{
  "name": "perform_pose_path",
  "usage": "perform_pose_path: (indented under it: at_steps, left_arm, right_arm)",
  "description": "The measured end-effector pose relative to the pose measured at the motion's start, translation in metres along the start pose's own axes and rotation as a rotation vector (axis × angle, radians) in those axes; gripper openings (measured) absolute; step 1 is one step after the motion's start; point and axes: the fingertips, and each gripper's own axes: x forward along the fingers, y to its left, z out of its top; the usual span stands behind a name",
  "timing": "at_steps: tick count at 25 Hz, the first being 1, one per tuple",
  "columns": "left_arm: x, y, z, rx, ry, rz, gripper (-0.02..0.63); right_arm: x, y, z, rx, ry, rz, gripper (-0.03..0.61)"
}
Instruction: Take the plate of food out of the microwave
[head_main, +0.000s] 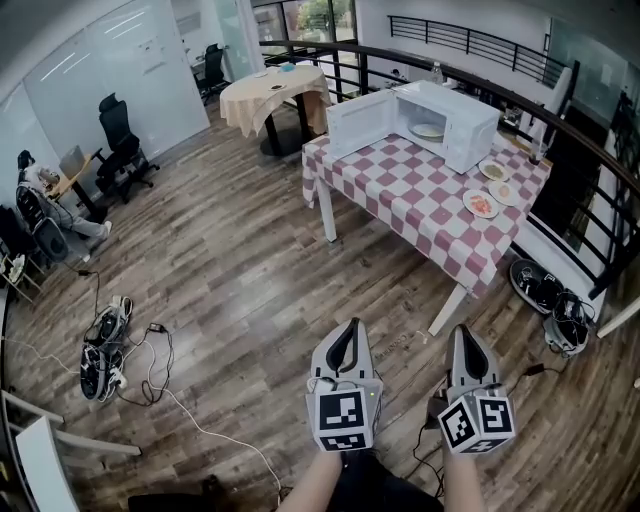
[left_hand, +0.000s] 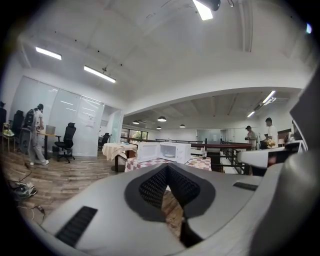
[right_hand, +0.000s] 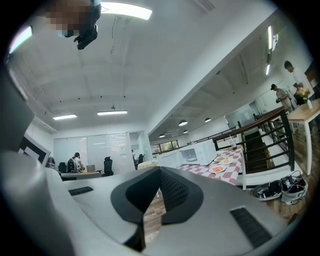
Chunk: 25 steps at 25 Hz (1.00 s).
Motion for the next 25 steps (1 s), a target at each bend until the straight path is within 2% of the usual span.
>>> perform_pose_path:
  at_steps: [11, 25]
  left_arm:
    - [0.072, 0.030, 0.000, -0.002, 0.009, -0.015, 0.017]
    - [0.194, 0.100, 0.020, -0.012, 0.006, -0.046, 0.017]
  right_arm:
    - [0.078, -0.012, -0.005, -0.007, -0.002, -0.025, -0.005]
    - [0.211, -0.009, -0.001, -0.010, -0.013, -0.072, -0.005]
